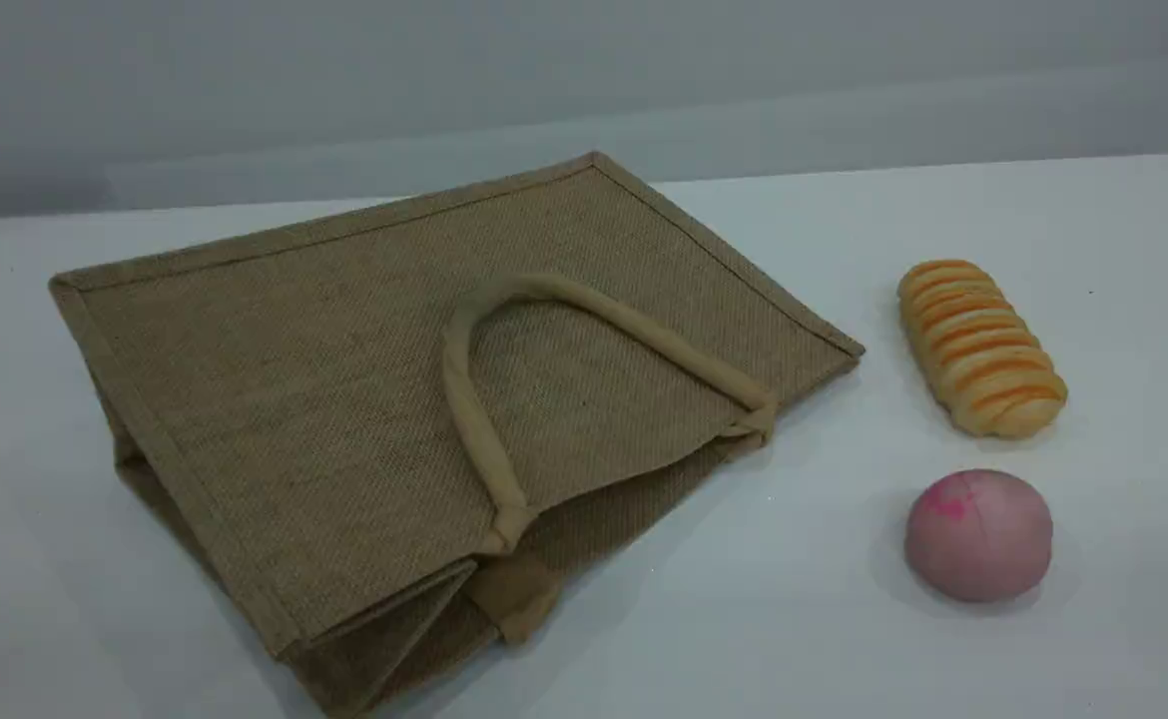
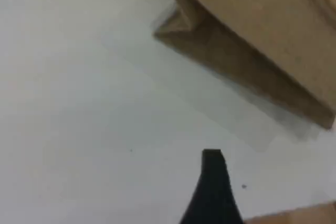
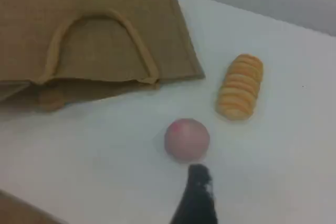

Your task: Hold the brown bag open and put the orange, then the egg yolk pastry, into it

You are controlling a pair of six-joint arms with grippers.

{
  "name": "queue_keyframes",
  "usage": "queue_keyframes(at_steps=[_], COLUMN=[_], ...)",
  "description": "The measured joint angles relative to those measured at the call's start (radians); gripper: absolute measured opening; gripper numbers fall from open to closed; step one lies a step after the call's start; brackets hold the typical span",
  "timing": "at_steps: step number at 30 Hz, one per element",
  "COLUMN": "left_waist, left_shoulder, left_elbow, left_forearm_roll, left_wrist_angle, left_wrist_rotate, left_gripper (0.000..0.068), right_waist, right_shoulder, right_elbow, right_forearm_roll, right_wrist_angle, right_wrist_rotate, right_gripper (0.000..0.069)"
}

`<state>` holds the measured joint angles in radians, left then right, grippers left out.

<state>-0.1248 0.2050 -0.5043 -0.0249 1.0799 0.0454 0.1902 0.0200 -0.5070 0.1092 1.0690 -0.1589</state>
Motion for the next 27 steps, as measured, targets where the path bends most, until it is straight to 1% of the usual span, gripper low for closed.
queue_keyframes(at_steps=[3, 5, 8, 12, 16, 24, 27], left_waist=[0.065, 0.111, 0.153, 0.155, 0.160, 0.159, 0.128], left_shoulder=[-0.057, -0.082, -0.100, -0.132, -0.161, -0.207, -0.206], left_elbow=[0.000, 0.000, -0.001, -0.001, -0.001, -0.001, -0.001], left_forearm_roll=[0.000, 0.000, 0.000, 0.000, 0.000, 0.001, 0.000], left_wrist_angle=[0.000, 0.000, 0.000, 0.000, 0.000, 0.000, -0.001], left_wrist_rotate=[0.000, 0.000, 0.000, 0.000, 0.001, 0.001, 0.001], left_gripper=[0.0501, 0.0501, 0.0501, 0.0501, 0.0501, 0.0501, 0.0501], right_waist=[-0.001, -0.020, -0.052, -0.125, -0.167, -0.186, -0.212], right_shoulder=[0.000, 0.000, 0.000, 0.000, -0.001, -0.020, -0.020], right_elbow=[0.000, 0.000, 0.000, 0.000, 0.000, -0.001, -0.001], right_forearm_roll=[0.000, 0.000, 0.001, 0.000, 0.000, 0.000, 0.000], right_wrist_angle=[0.001, 0.001, 0.001, 0.001, 0.001, 0.001, 0.001], right_wrist_rotate=[0.000, -0.001, 0.000, 0.000, 0.000, 0.000, 0.000], right_gripper=[0.0539, 0.0535, 0.0526, 0.0509, 0.0489, 0.0449, 0.0433])
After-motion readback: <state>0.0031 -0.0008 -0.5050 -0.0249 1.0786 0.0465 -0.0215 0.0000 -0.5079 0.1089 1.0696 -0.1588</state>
